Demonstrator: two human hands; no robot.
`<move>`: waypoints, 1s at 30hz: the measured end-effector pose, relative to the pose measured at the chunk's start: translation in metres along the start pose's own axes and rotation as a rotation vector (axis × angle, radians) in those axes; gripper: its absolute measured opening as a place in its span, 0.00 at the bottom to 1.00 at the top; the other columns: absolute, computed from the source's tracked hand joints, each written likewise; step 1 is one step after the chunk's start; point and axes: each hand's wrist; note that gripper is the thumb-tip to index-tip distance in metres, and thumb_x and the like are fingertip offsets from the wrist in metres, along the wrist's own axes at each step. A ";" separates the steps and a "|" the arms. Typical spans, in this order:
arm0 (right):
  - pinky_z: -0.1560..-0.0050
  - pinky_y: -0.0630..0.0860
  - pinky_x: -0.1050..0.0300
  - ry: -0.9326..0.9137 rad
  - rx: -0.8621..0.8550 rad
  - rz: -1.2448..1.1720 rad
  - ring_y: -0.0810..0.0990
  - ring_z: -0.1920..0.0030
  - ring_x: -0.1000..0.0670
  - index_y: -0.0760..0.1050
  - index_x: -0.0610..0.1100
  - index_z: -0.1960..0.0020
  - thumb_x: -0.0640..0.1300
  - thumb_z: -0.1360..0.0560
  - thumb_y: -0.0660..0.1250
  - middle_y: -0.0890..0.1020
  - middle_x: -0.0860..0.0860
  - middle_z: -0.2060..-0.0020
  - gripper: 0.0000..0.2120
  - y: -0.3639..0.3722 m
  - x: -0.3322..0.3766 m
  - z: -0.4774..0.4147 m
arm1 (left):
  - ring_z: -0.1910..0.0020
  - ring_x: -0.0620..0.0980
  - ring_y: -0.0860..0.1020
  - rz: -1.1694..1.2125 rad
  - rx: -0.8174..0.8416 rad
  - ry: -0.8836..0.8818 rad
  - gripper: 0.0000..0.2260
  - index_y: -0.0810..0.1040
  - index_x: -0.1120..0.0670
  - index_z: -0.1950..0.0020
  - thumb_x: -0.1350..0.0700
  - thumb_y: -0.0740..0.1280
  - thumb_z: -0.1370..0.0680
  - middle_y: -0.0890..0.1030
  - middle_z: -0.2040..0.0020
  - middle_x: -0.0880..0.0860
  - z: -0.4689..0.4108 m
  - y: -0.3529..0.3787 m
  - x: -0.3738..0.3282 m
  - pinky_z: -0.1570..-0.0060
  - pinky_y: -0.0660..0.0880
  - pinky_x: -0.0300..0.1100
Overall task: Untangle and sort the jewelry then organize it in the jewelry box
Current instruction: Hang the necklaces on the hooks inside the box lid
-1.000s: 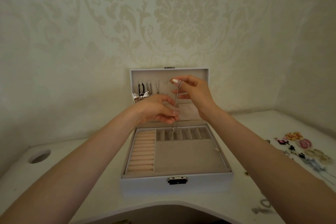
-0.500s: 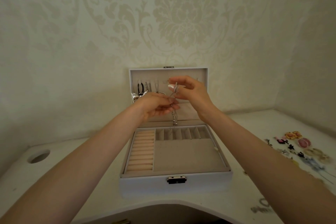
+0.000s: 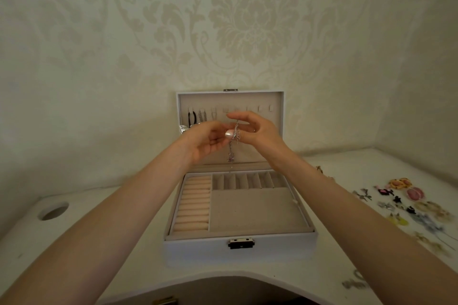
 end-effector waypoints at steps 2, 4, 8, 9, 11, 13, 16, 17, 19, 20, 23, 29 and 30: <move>0.40 0.75 0.62 -0.017 0.003 0.046 0.77 0.39 0.55 0.77 0.45 0.40 0.39 0.31 0.74 0.79 0.52 0.41 0.20 -0.001 -0.003 0.001 | 0.66 0.44 0.74 -0.081 -0.030 0.016 0.03 0.78 0.59 0.54 0.62 0.65 0.23 0.79 0.63 0.52 -0.001 -0.001 -0.002 0.73 0.73 0.30; 0.41 0.74 0.64 -0.037 -0.003 0.062 0.77 0.39 0.56 0.77 0.46 0.40 0.39 0.31 0.74 0.79 0.53 0.40 0.20 -0.003 -0.006 0.004 | 0.69 0.41 0.73 -0.195 -0.057 0.070 0.02 0.78 0.56 0.54 0.61 0.66 0.23 0.81 0.65 0.49 -0.003 -0.004 -0.002 0.76 0.68 0.29; 0.50 0.74 0.70 -0.029 -0.036 0.088 0.79 0.46 0.60 0.78 0.46 0.40 0.39 0.31 0.74 0.81 0.54 0.44 0.19 -0.011 -0.013 0.012 | 0.72 0.38 0.75 -0.391 -0.100 0.250 0.04 0.74 0.55 0.53 0.63 0.66 0.23 0.83 0.68 0.46 -0.004 -0.008 -0.002 0.73 0.67 0.31; 0.53 0.75 0.69 -0.013 -0.045 0.064 0.80 0.51 0.59 0.79 0.45 0.42 0.37 0.30 0.73 0.82 0.53 0.49 0.17 -0.013 -0.015 0.014 | 0.70 0.37 0.76 -0.449 -0.084 0.295 0.05 0.73 0.55 0.52 0.65 0.65 0.23 0.82 0.69 0.46 -0.004 -0.009 -0.003 0.71 0.69 0.30; 0.58 0.77 0.66 0.022 -0.048 0.027 0.81 0.59 0.59 0.80 0.43 0.45 0.31 0.28 0.69 0.83 0.50 0.55 0.14 -0.015 -0.017 0.017 | 0.64 0.40 0.77 -0.612 -0.021 0.367 0.06 0.72 0.57 0.50 0.67 0.63 0.23 0.82 0.68 0.46 -0.003 -0.009 -0.005 0.67 0.72 0.28; 0.60 0.78 0.66 0.052 -0.041 0.065 0.80 0.63 0.60 0.81 0.42 0.49 0.26 0.29 0.64 0.84 0.52 0.58 0.16 -0.017 -0.018 0.018 | 0.60 0.42 0.77 -0.790 0.049 0.412 0.07 0.71 0.57 0.46 0.67 0.60 0.22 0.82 0.66 0.47 -0.001 -0.007 -0.008 0.60 0.72 0.32; 0.63 0.77 0.63 0.110 -0.045 0.144 0.80 0.66 0.59 0.81 0.45 0.61 0.22 0.33 0.59 0.83 0.54 0.65 0.21 -0.018 -0.018 0.016 | 0.58 0.44 0.76 -0.949 0.112 0.459 0.08 0.70 0.56 0.43 0.64 0.57 0.20 0.80 0.64 0.49 0.001 -0.003 -0.012 0.54 0.70 0.38; 0.65 0.75 0.63 0.127 -0.063 0.154 0.79 0.68 0.59 0.80 0.45 0.64 0.22 0.34 0.57 0.82 0.53 0.67 0.22 -0.017 -0.017 0.014 | 0.58 0.45 0.76 -0.977 0.126 0.474 0.08 0.70 0.56 0.43 0.64 0.57 0.20 0.79 0.64 0.49 0.001 -0.003 -0.012 0.53 0.70 0.39; 0.65 0.72 0.66 0.120 -0.109 0.174 0.77 0.66 0.58 0.78 0.46 0.65 0.24 0.33 0.59 0.80 0.51 0.67 0.19 -0.015 -0.014 0.011 | 0.58 0.45 0.76 -1.009 0.160 0.493 0.08 0.69 0.55 0.43 0.64 0.56 0.19 0.78 0.65 0.48 0.002 -0.002 -0.012 0.51 0.70 0.41; 0.66 0.70 0.69 0.102 -0.126 0.178 0.76 0.64 0.57 0.77 0.47 0.62 0.25 0.32 0.60 0.80 0.51 0.65 0.18 -0.014 -0.013 0.009 | 0.58 0.45 0.76 -1.012 0.176 0.496 0.08 0.69 0.55 0.43 0.64 0.56 0.20 0.78 0.66 0.48 0.002 -0.002 -0.011 0.50 0.71 0.42; 0.68 0.69 0.69 0.072 -0.106 0.133 0.76 0.63 0.56 0.73 0.48 0.54 0.29 0.30 0.65 0.82 0.49 0.57 0.15 -0.008 -0.007 0.006 | 0.59 0.41 0.77 -0.991 0.185 0.520 0.07 0.70 0.55 0.44 0.64 0.59 0.20 0.80 0.66 0.48 0.002 -0.002 -0.010 0.48 0.71 0.41; 0.71 0.70 0.64 0.092 -0.059 0.054 0.76 0.68 0.53 0.69 0.47 0.53 0.30 0.29 0.69 0.82 0.51 0.61 0.15 0.002 0.001 0.004 | 0.64 0.40 0.78 -0.887 0.194 0.510 0.07 0.70 0.54 0.48 0.65 0.60 0.21 0.80 0.66 0.51 0.001 -0.007 -0.010 0.55 0.73 0.36; 0.71 0.71 0.64 0.113 -0.035 0.036 0.77 0.70 0.53 0.68 0.46 0.52 0.30 0.29 0.69 0.82 0.50 0.62 0.15 0.003 0.001 0.004 | 0.65 0.40 0.77 -0.881 0.194 0.504 0.07 0.70 0.55 0.47 0.66 0.60 0.21 0.78 0.66 0.51 0.000 -0.008 -0.010 0.56 0.73 0.35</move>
Point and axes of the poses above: each hand's wrist, its own z-axis away from the middle knuckle, its own y-axis out of the palm, x = y × z
